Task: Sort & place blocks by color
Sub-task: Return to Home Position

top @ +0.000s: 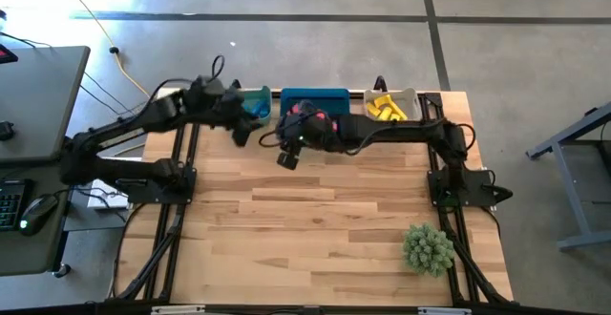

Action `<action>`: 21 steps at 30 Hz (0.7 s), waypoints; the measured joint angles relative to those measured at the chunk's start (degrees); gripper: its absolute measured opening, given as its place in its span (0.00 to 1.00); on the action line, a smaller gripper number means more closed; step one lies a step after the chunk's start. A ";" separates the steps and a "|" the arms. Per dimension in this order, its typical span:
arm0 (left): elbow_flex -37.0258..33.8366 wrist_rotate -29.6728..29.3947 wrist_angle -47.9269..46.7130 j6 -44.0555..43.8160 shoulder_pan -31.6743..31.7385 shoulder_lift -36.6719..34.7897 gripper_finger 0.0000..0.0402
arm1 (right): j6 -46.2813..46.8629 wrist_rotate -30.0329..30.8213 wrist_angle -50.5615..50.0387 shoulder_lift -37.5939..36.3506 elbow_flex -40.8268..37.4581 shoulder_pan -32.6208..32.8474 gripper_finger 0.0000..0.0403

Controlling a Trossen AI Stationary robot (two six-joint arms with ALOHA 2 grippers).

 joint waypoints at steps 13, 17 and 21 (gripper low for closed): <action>-21.71 -7.77 16.77 -5.52 -17.70 -20.21 0.41 | 7.59 -8.03 -7.84 -1.43 -0.09 -1.34 0.39; -28.48 -10.01 20.19 -5.52 -21.36 -26.28 0.41 | 7.53 -8.09 -9.51 -1.37 -0.12 -2.47 0.39; -35.78 -10.77 26.58 -5.50 -23.71 -31.88 0.41 | 8.07 -8.16 -10.51 -1.34 -0.13 -3.25 0.39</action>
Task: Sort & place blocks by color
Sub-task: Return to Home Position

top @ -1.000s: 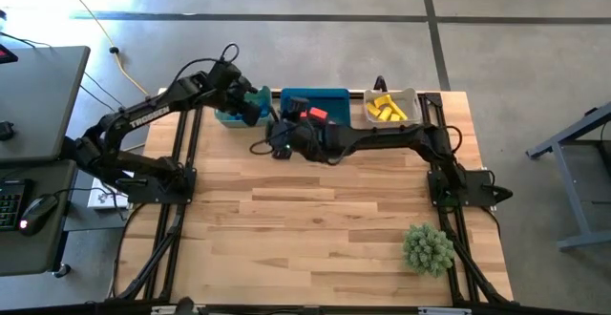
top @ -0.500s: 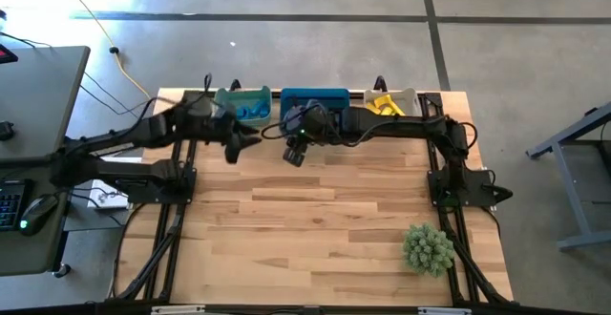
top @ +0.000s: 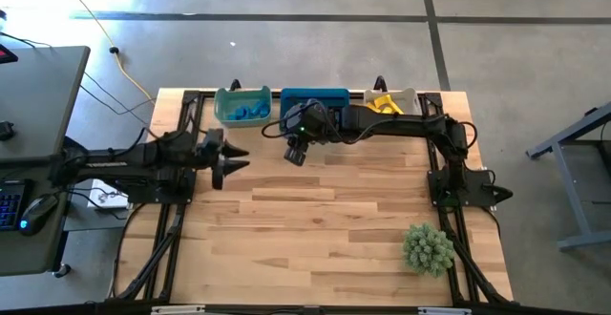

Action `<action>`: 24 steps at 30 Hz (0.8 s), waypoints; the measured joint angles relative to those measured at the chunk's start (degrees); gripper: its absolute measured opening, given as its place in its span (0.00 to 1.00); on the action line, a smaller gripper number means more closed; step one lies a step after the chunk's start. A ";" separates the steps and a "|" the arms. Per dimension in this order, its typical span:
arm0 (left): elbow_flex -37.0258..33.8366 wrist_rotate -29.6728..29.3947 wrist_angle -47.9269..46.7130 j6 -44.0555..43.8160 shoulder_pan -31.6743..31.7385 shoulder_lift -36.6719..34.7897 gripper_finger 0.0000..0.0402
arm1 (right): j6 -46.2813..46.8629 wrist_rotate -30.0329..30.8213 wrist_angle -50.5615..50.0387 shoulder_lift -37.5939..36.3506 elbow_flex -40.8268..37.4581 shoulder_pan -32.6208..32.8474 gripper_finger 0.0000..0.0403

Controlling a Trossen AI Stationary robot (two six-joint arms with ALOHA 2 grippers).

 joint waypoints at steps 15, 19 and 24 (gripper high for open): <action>-13.89 0.26 5.16 -3.04 -5.15 -19.18 0.41 | 1.18 -0.18 5.49 -1.64 -12.52 -0.79 0.39; -16.46 0.28 4.60 -4.93 -6.03 -24.09 0.41 | 1.55 -2.07 13.20 -5.35 -22.00 -0.91 0.39; -18.11 0.09 2.84 -8.01 -6.09 -27.69 0.41 | 3.68 -5.53 24.64 -13.81 -36.74 -2.53 0.39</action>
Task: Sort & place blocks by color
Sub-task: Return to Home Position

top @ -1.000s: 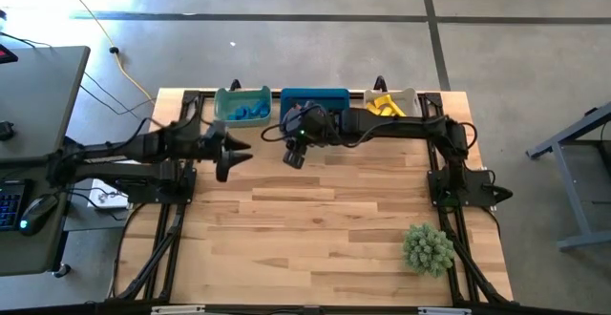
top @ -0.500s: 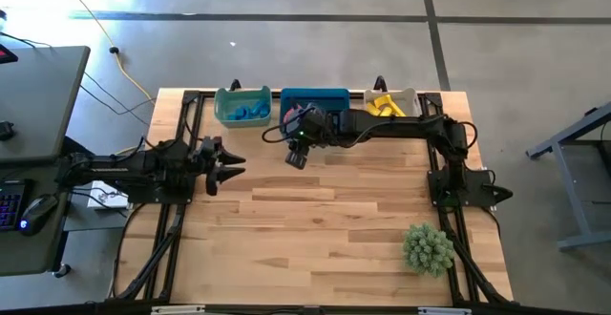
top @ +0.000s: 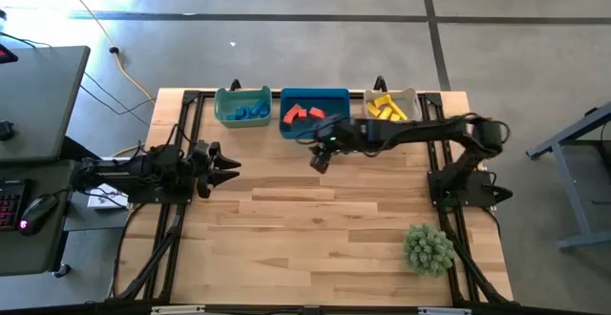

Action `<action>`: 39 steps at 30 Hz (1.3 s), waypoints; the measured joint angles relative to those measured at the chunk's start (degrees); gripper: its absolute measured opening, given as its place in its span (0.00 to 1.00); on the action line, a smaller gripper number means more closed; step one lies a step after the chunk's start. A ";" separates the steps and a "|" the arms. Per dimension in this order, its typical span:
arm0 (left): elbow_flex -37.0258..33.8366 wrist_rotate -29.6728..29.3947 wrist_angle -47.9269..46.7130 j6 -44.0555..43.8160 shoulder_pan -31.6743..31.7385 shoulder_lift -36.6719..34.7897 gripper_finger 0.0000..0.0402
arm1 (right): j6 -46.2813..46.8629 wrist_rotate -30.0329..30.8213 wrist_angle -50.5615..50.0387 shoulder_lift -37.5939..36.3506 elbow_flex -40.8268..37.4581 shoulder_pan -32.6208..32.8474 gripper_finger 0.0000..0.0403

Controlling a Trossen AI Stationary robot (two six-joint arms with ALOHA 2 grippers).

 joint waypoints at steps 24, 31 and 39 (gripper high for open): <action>0.09 -1.33 -0.16 10.98 0.02 0.76 0.41 | 3.25 0.64 21.16 -60.91 -55.97 -3.35 0.39; 0.09 -1.33 -0.16 10.61 0.04 0.76 0.41 | 6.35 0.48 22.91 -71.90 -63.60 -3.30 0.39; 0.09 -1.33 -0.16 10.61 0.04 0.76 0.41 | 6.80 -3.45 25.52 -81.73 -69.68 -3.29 0.39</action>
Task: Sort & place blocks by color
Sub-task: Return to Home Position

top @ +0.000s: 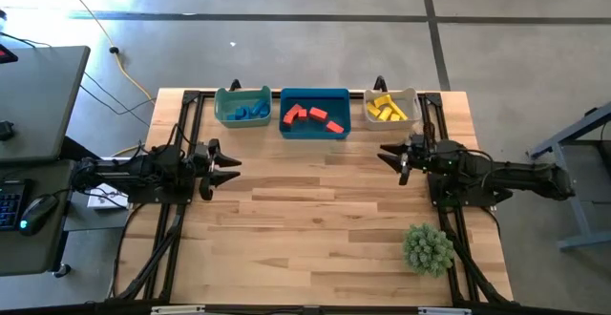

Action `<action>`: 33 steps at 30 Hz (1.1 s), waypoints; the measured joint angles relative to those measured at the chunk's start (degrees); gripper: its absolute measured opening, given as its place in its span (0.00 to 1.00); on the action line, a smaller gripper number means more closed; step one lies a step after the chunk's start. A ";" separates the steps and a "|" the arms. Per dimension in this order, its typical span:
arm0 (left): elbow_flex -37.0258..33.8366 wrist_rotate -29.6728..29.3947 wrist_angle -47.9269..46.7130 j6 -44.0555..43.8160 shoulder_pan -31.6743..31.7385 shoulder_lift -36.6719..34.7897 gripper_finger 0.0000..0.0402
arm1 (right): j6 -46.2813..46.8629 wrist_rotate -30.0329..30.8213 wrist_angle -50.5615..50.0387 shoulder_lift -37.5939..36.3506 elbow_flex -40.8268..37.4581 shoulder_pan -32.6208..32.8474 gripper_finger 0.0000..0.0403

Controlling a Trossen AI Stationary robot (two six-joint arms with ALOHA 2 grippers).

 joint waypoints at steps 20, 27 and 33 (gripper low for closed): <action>0.01 0.00 0.00 -0.02 0.00 -0.02 0.41 | -0.34 -3.68 -2.77 -9.49 -4.67 0.11 0.39; 0.02 0.00 0.00 -0.02 0.00 0.00 0.41 | -0.51 -4.09 -2.84 -9.49 -4.67 0.11 0.39; 0.02 0.00 0.00 -0.02 0.00 0.00 0.41 | -0.59 -4.11 -2.88 -9.47 -4.69 0.11 0.39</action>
